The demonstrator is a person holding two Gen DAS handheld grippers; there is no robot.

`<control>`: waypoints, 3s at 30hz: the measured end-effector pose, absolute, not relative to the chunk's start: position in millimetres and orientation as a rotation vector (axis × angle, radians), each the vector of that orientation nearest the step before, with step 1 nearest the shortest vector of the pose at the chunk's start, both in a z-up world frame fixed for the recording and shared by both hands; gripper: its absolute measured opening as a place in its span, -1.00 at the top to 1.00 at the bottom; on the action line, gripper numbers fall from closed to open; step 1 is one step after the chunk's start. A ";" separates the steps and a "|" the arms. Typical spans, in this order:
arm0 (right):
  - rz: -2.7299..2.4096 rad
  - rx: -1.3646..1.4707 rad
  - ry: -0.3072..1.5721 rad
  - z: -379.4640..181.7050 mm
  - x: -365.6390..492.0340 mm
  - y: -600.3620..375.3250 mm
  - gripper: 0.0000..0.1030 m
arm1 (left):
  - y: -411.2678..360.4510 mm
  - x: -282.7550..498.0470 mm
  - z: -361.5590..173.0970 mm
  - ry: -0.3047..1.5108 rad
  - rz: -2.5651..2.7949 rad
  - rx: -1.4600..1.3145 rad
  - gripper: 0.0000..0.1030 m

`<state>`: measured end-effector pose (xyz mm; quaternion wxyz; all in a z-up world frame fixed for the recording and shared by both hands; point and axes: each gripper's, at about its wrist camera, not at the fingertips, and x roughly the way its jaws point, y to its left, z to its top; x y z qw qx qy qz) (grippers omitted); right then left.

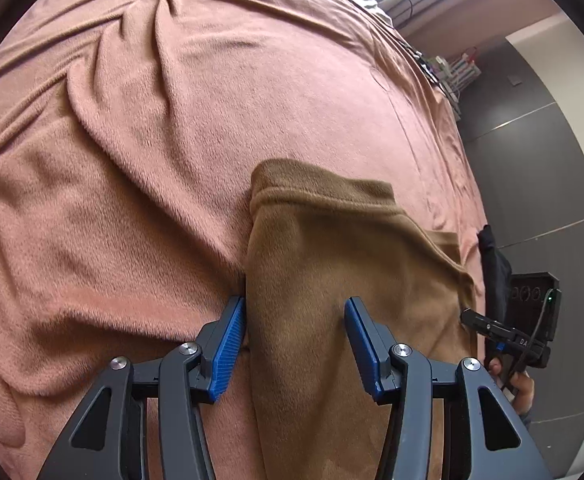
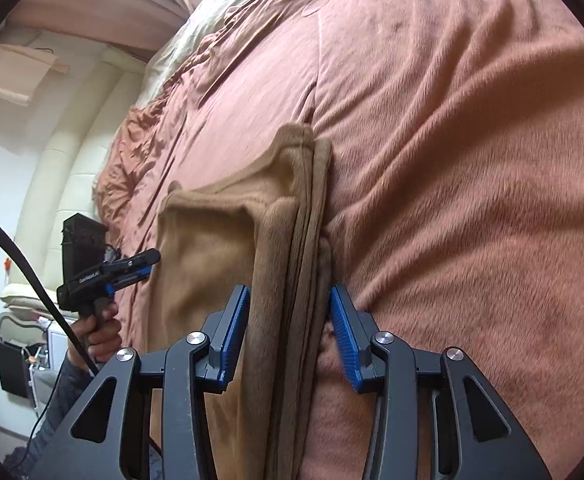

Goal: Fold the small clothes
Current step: 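Close both tools on the edge of the folded brown bundle, then lift the folded bundle with both tools and carry it toward the bed's end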

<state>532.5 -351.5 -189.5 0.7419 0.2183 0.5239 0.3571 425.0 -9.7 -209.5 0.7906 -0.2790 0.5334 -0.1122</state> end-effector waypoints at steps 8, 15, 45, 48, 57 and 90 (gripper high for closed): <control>0.810 0.542 1.148 -203.1 556.9 -348.7 0.29 | -10.0 429.2 -218.5 1.143 -0.267 -0.644 0.36; 0.759 0.508 1.130 -200.4 572.3 -338.1 0.73 | -13.4 441.0 -216.1 1.128 -0.254 -0.654 0.77; 0.726 0.349 0.715 -99.8 373.2 -343.0 0.79 | -48.9 331.0 -55.3 0.850 -0.384 -0.602 0.84; 0.717 0.359 0.703 -96.0 352.7 -354.1 0.80 | -51.2 314.8 -44.3 0.828 -0.398 -0.603 0.84; 0.701 0.345 0.639 -72.6 305.4 -375.1 0.81 | -62.2 281.2 -10.5 0.770 -0.448 -0.600 0.85; 0.420 0.219 0.398 41.1 153.9 -575.4 0.81 | -308.3 260.7 117.1 0.695 -0.785 -0.360 0.86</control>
